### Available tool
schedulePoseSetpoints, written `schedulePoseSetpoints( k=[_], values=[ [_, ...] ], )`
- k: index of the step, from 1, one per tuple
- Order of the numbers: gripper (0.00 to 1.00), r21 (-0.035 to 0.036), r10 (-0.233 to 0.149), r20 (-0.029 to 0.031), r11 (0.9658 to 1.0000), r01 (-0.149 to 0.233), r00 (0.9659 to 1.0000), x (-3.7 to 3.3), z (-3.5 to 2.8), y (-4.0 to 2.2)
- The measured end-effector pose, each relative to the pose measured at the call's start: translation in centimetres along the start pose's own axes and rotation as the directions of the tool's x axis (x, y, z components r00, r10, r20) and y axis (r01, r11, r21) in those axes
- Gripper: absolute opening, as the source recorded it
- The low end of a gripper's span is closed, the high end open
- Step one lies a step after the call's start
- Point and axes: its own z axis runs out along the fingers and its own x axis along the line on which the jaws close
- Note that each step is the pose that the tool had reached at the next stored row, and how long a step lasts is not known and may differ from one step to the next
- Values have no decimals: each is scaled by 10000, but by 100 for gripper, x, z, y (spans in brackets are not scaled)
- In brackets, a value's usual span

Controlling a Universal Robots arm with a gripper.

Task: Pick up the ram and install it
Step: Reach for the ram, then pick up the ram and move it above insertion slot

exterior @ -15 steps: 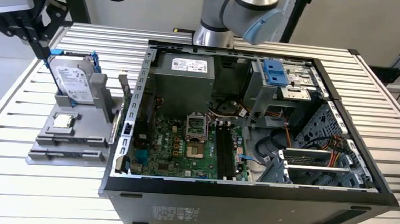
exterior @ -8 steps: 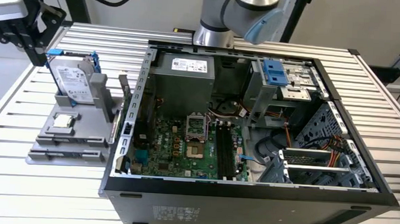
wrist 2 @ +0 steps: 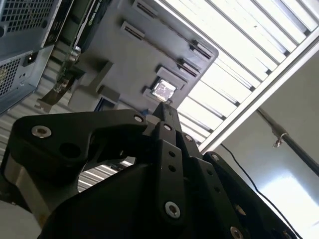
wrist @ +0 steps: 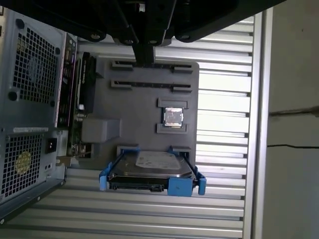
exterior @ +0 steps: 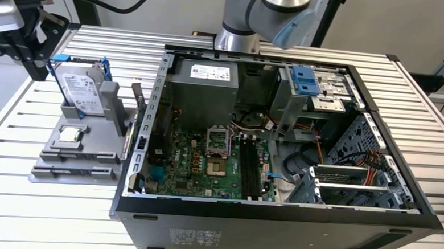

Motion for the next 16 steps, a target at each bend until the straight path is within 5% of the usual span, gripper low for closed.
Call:
schedulePoseSetpoints(
  k=[10, 16],
  values=[
    [0, 0, 0, -1, 10000, 0, 10000, 12, 11, -177],
    [0, 0, 0, 0, 10000, 0, 10000, 12, 14, -188]
  ],
)
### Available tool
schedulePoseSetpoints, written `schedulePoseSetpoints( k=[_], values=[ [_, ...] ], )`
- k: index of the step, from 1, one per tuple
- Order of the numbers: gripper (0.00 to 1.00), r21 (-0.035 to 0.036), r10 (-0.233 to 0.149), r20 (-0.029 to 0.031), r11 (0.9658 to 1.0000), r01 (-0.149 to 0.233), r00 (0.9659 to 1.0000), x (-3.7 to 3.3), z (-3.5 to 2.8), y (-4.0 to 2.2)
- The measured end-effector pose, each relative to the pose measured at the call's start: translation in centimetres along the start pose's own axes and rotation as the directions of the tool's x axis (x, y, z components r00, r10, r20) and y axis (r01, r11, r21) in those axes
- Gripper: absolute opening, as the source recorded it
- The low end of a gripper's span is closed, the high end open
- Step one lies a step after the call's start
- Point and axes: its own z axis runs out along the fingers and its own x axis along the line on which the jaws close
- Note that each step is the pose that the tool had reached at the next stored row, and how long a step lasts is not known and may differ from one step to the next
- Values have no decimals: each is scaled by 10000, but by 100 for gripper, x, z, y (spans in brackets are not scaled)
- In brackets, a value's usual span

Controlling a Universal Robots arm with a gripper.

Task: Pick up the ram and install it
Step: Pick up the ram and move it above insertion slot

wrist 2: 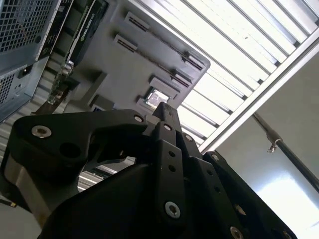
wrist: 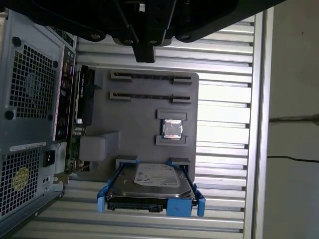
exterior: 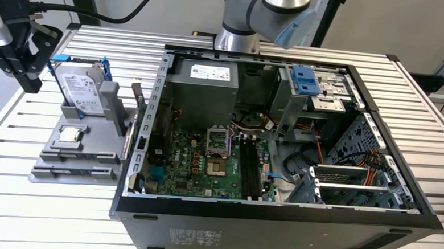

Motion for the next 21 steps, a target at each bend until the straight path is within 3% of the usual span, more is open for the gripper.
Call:
schedulePoseSetpoints(
  k=[10, 16, 21],
  values=[
    [0, 0, -49, -1, 10000, 49, 10000, 0, 1, 0],
    [0, 11, -494, -16, 9988, 494, 9988, 0, 0, 0],
    [0, 18, -993, -34, 9951, 993, 9951, 1, -2, 0]
  ],
)
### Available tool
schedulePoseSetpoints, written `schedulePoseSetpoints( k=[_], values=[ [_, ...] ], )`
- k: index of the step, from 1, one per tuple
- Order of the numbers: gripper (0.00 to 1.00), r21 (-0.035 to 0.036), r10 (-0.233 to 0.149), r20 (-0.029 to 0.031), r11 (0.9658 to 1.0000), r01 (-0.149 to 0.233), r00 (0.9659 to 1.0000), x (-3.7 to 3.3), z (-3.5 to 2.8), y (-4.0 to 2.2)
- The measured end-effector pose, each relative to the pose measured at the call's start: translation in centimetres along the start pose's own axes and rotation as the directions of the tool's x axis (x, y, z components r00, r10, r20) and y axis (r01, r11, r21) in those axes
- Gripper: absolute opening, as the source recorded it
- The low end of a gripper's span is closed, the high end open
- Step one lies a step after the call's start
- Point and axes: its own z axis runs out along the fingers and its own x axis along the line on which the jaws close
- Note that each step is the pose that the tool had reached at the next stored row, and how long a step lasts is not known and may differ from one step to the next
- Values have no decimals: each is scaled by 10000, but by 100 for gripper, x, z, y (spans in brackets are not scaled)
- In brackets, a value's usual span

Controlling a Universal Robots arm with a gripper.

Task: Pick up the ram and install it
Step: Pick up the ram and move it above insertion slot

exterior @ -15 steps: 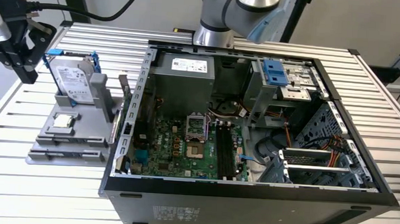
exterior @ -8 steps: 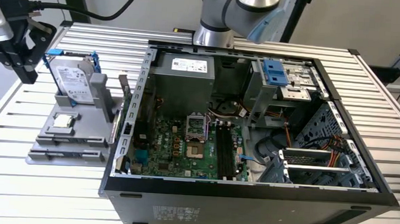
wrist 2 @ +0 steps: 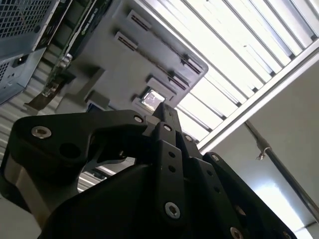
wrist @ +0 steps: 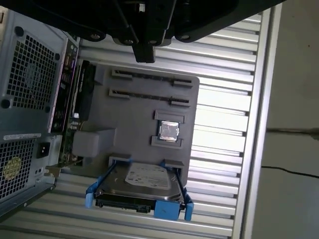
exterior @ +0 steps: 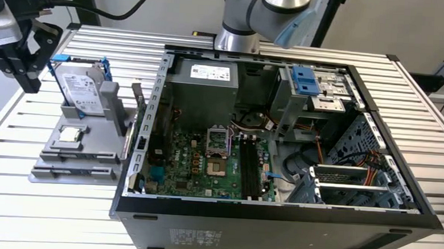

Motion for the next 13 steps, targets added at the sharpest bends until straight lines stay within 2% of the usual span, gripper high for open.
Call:
schedulePoseSetpoints(
  k=[4, 7, 10, 13],
  values=[
    [0, 11, -416, -15, 9991, 416, 9991, 0, -1, 0],
    [0, 24, -747, -28, 9972, 747, 9972, 1, -2, 0],
    [0, 42, -1139, -45, 9935, 1139, 9935, 3, -2, 0],
    [0, 58, -1551, -63, 9879, 1552, 9879, 4, -2, 0]
  ],
)
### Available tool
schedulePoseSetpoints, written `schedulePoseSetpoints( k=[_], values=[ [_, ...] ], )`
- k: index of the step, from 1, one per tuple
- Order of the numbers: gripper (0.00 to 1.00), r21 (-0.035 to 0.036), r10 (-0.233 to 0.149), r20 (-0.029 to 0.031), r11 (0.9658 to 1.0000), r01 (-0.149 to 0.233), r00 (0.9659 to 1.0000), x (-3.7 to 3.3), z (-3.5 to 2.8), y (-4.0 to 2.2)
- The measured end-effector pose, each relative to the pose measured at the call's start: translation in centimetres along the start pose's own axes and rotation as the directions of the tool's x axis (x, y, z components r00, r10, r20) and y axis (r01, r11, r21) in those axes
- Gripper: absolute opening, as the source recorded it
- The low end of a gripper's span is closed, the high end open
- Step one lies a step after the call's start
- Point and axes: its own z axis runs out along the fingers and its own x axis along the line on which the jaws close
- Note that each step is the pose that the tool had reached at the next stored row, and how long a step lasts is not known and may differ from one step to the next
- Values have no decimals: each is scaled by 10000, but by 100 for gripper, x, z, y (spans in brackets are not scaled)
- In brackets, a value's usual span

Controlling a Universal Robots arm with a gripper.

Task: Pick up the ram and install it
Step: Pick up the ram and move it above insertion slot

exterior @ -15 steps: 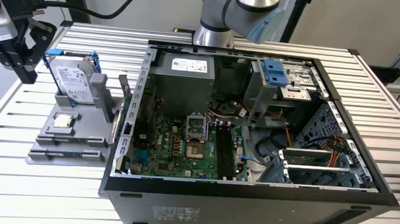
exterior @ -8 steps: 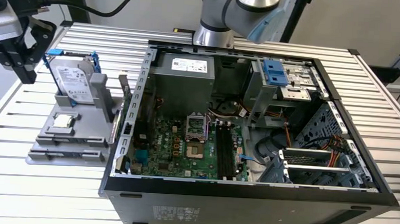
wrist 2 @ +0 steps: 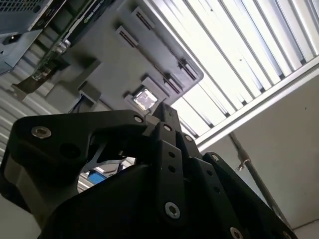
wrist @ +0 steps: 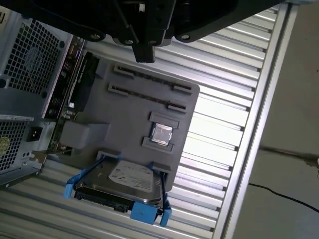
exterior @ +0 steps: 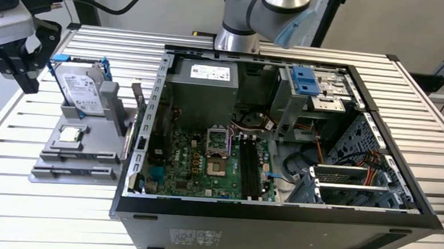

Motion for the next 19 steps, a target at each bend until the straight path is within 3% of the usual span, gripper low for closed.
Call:
schedulePoseSetpoints(
  k=[5, 11, 15, 19],
  values=[
    [0, 11, -579, -18, 9983, 579, 9983, 1, 0, 0],
    [0, 16, -1332, -39, 9911, 1332, 9911, 1, 0, 1],
    [0, 21, -1952, -58, 9808, 1953, 9807, 1, 0, 1],
    [0, 30, -2665, -84, 9638, 2665, 9638, 1, 0, 1]
  ],
)
